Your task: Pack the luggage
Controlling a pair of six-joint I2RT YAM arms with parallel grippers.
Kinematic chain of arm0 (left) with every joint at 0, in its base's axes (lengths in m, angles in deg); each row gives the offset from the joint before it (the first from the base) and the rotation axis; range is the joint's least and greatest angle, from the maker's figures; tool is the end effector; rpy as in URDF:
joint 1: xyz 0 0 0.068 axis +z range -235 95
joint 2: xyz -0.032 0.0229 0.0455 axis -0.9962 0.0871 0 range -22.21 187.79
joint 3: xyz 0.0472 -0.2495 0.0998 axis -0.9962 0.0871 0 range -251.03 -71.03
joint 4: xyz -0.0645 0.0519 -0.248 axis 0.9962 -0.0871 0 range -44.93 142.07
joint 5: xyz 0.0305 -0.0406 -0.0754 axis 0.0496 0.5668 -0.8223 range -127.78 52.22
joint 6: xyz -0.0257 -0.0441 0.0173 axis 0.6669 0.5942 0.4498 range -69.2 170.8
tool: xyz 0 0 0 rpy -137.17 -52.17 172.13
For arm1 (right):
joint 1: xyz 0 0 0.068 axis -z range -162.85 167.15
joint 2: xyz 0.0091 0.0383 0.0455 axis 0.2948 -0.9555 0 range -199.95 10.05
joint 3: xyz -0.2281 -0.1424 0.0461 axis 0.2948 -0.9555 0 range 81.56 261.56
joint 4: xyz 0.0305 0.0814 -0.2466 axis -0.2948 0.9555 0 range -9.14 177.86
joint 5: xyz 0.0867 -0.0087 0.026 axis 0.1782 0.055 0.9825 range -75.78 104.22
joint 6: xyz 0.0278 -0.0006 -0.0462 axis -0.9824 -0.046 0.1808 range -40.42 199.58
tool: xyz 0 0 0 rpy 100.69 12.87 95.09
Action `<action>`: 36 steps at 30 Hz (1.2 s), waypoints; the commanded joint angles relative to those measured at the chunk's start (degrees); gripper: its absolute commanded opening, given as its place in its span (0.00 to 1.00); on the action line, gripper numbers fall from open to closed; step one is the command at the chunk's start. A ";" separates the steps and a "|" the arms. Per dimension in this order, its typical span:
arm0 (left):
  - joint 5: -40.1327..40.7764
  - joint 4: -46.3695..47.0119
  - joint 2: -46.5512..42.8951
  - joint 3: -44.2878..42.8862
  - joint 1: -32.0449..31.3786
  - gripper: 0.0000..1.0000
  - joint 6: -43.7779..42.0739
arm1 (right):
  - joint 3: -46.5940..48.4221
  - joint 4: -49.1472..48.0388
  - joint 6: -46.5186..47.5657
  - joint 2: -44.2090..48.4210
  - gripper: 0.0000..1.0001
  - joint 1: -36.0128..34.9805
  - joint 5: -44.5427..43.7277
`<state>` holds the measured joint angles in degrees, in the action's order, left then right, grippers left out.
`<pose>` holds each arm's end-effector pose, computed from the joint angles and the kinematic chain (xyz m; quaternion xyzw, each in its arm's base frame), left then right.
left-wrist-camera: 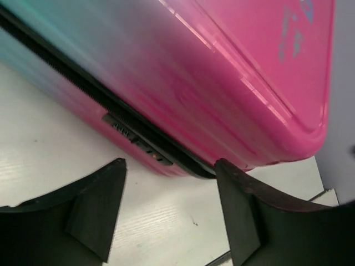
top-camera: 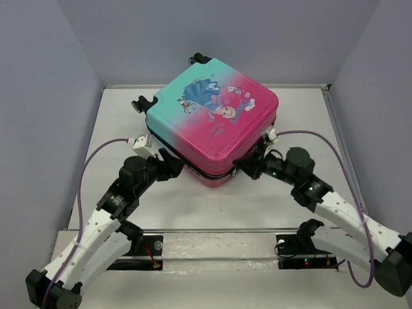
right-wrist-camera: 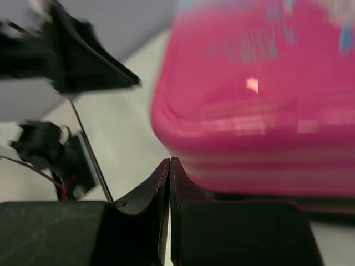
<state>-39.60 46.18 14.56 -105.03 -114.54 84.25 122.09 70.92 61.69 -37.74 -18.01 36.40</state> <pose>0.1425 -0.0821 0.3032 -0.0155 0.7584 -0.3506 0.5493 0.1559 0.1263 0.3427 -0.2393 0.6489 0.4358 0.5759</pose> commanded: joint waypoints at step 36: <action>-8.29 28.56 19.63 5.71 -8.77 0.62 7.50 | -27.70 -48.54 -0.74 -24.92 0.07 -6.93 -10.56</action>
<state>-49.68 67.91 30.76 -94.13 -121.36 91.42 95.51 24.19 62.85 -66.86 -21.11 29.34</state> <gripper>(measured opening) 0.625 0.077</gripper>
